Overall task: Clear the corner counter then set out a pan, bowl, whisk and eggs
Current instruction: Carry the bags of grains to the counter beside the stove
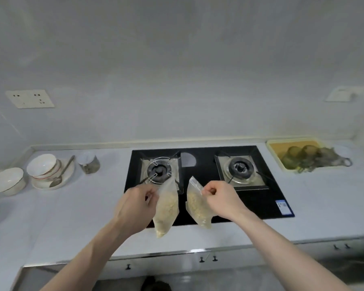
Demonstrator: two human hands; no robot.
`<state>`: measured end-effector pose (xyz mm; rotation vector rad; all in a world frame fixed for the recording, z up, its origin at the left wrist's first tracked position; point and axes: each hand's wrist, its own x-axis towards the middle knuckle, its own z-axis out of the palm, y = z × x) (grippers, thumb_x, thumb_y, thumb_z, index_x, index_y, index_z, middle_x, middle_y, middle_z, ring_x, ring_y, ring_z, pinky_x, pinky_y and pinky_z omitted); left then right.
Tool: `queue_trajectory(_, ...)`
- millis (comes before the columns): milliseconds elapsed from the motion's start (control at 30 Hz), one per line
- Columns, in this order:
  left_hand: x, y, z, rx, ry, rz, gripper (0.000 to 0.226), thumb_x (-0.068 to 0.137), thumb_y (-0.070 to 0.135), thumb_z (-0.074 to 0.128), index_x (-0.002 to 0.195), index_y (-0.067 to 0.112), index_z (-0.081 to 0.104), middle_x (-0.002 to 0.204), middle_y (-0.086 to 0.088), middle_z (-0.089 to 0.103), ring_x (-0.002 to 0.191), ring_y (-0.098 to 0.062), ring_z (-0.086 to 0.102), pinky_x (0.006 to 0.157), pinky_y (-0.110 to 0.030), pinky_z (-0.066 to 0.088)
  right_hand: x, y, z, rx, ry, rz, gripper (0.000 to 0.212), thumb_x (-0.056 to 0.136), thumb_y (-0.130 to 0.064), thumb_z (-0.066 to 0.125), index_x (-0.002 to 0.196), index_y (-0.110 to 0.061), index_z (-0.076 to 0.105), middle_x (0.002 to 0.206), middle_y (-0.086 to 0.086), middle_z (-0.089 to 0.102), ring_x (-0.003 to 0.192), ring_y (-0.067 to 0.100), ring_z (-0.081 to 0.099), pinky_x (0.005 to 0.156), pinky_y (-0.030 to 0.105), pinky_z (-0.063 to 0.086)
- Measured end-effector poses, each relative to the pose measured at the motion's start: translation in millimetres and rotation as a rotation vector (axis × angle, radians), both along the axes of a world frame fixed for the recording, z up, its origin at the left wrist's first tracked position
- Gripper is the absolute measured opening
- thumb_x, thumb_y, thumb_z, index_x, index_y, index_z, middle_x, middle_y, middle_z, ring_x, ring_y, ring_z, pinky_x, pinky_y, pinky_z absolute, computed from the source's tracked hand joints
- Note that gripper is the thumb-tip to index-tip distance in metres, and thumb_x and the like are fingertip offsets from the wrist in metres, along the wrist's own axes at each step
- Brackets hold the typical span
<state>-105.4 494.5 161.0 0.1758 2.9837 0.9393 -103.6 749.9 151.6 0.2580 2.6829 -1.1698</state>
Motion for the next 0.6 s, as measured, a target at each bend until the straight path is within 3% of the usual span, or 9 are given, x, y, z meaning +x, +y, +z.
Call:
queue_trajectory(67, -3.7, 33.0, 3.2, -0.003, 0.002, -0.079, 0.018, 0.093, 0.027, 0.056, 0.075, 0.026, 0.059, 0.070, 0.009, 0.063, 0.064, -0.012, 0.056, 0.058, -0.035, 0.051, 8.9, 31.8, 2.6, -0.008, 0.016, -0.055, 0.022, 0.091, -0.014, 0.057, 0.082, -0.030, 0.070, 0.083, -0.011, 0.070, 0.079, 0.007, 0.065, 0.073, 0.026, 0.056)
queue_trajectory(167, -12.3, 75.3, 11.5, -0.022, 0.006, -0.197, 0.017, 0.095, 0.026, 0.057, 0.078, 0.030, 0.062, 0.072, 0.015, 0.065, 0.065, -0.004, 0.059, 0.057, -0.022, 0.046, 19.1, 70.9, 6.0, -0.026, 0.054, -0.131, 0.021, 0.095, -0.018, 0.060, 0.080, -0.032, 0.066, 0.083, -0.013, 0.068, 0.080, 0.003, 0.063, 0.069, 0.018, 0.046)
queue_trajectory(367, -37.9, 164.1, 10.8, -0.038, 0.016, -0.385, 0.019, 0.094, 0.025, 0.058, 0.076, 0.031, 0.059, 0.071, 0.015, 0.062, 0.066, -0.006, 0.059, 0.055, -0.021, 0.043, 40.2, 154.4, 0.3, -0.003, 0.073, -0.314, 0.023, 0.094, -0.019, 0.060, 0.073, -0.026, 0.063, 0.074, -0.008, 0.066, 0.070, 0.008, 0.059, 0.061, 0.017, 0.040)
queue_trajectory(500, -57.0, 221.3, 5.1, 0.008, -0.003, -0.452, 0.016, 0.093, 0.030, 0.057, 0.077, 0.031, 0.059, 0.074, 0.013, 0.064, 0.064, -0.011, 0.058, 0.056, -0.026, 0.046, 45.4, 203.4, 2.2, 0.012, 0.052, -0.399, 0.019, 0.095, -0.020, 0.057, 0.078, -0.020, 0.066, 0.078, -0.005, 0.068, 0.076, 0.013, 0.062, 0.066, 0.022, 0.048)
queue_trajectory(600, -70.0, 267.8, 2.8, 0.027, -0.030, -0.516, 0.020, 0.095, 0.033, 0.056, 0.076, 0.029, 0.060, 0.071, 0.009, 0.064, 0.062, -0.012, 0.058, 0.055, -0.026, 0.050, 43.9, 246.6, 4.2, 0.051, 0.031, -0.487, 0.023, 0.097, -0.022, 0.057, 0.074, -0.020, 0.063, 0.075, -0.005, 0.066, 0.071, 0.012, 0.060, 0.061, 0.021, 0.045)
